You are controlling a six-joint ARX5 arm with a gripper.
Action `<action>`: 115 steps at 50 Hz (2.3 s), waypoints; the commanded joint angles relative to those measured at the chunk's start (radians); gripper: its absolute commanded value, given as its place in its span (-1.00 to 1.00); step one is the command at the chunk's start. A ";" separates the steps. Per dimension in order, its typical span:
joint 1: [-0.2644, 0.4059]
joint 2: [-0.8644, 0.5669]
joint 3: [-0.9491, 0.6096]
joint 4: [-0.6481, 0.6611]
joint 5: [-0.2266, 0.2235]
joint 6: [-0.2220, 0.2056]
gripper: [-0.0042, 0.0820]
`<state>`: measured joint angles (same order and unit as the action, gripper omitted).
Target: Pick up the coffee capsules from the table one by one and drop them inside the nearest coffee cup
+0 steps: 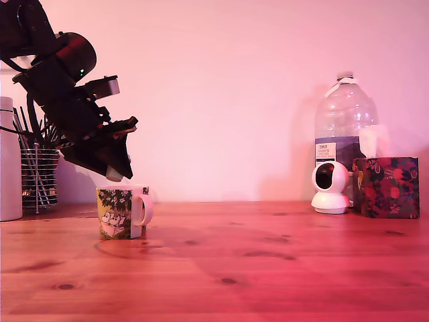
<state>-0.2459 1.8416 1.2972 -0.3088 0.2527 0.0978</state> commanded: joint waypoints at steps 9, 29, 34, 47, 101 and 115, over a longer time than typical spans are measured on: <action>0.008 0.024 -0.003 0.002 -0.014 0.005 0.73; 0.007 -0.003 -0.003 -0.003 -0.012 0.008 0.66; 0.004 -0.037 -0.003 -0.019 -0.011 0.008 0.23; 0.009 -0.153 -0.009 -0.089 -0.023 0.007 -0.96; 0.069 -1.198 -0.879 0.155 -0.110 -0.172 -0.96; 0.069 -1.434 -0.918 0.100 -0.144 -0.248 -0.96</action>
<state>-0.1806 0.4232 0.4129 -0.2054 0.1192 -0.1326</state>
